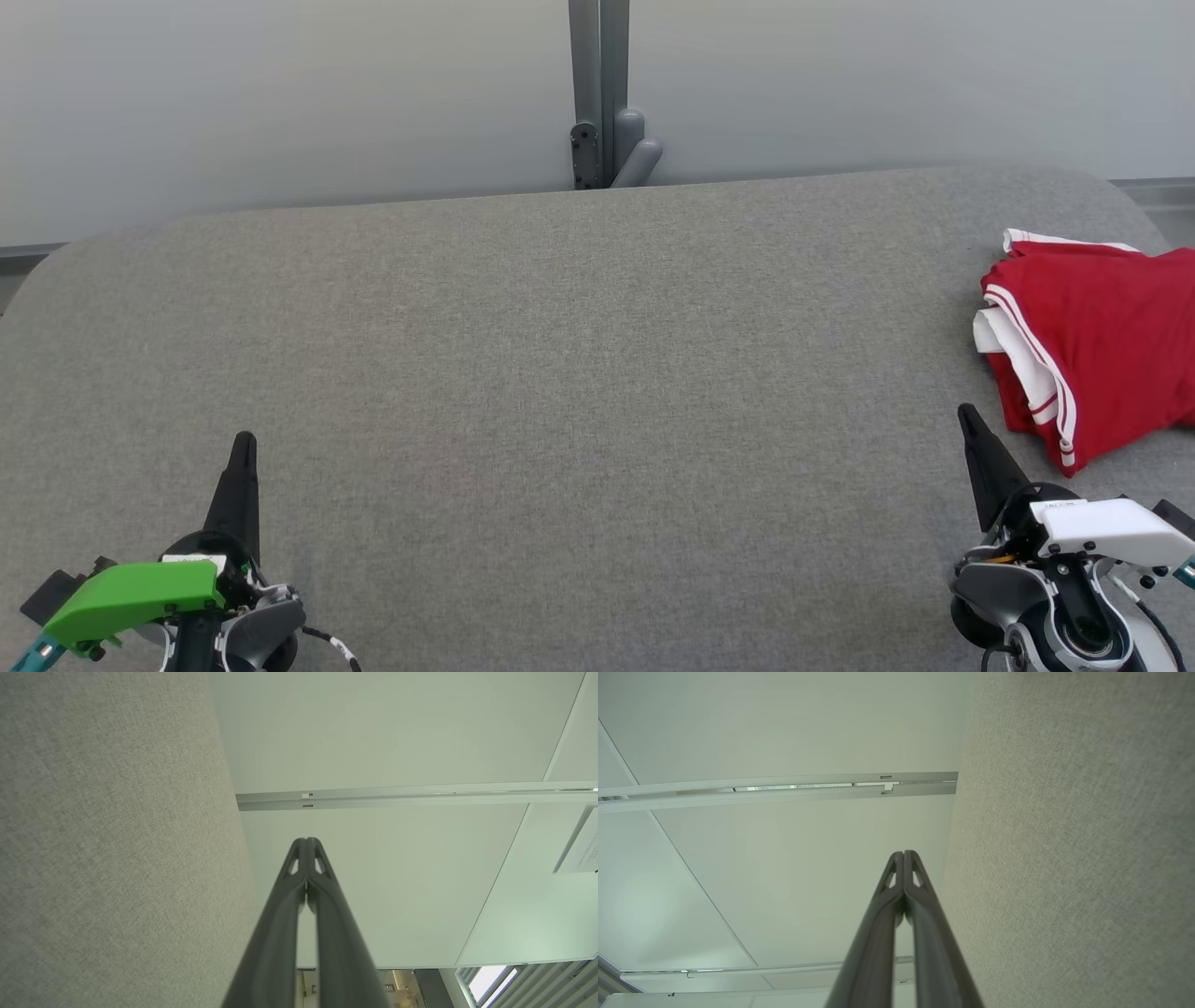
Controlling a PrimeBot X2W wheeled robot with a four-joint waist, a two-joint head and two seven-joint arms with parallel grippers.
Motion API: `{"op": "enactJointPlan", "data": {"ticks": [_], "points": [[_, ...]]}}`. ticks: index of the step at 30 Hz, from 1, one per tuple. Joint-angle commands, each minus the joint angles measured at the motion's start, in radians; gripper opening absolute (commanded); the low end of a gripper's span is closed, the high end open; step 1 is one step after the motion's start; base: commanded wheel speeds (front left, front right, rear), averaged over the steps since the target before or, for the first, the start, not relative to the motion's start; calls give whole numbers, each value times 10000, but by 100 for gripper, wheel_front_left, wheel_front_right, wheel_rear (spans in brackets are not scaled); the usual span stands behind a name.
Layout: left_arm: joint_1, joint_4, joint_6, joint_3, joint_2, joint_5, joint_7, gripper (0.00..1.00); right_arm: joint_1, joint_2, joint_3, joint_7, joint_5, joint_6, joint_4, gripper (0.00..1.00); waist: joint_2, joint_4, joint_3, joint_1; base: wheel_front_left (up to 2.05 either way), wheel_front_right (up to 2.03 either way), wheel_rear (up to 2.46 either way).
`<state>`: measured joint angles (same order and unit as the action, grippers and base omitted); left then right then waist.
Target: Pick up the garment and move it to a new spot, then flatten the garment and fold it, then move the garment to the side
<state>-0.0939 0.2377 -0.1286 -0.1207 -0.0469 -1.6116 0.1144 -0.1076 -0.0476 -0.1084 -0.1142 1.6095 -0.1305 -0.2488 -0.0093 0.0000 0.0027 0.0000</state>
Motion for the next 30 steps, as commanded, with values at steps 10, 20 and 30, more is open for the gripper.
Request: {"op": "enactJointPlan", "data": {"ticks": [10,20,30], "points": [[-152,-2,-51,-1,-62,-30,39,0,-68,-48,-10,-27,72,-4,44,0,93,0,0,0,0,0,0],[-152,-3,-51,0,-62,-30,37,0,-68,-48,-9,-26,72,-4,45,0,93,0,0,0,0,0,0],[-151,-3,-51,0,-62,-30,37,0,-68,-48,-9,-26,72,-4,45,0,93,0,0,0,0,0,0]]}}
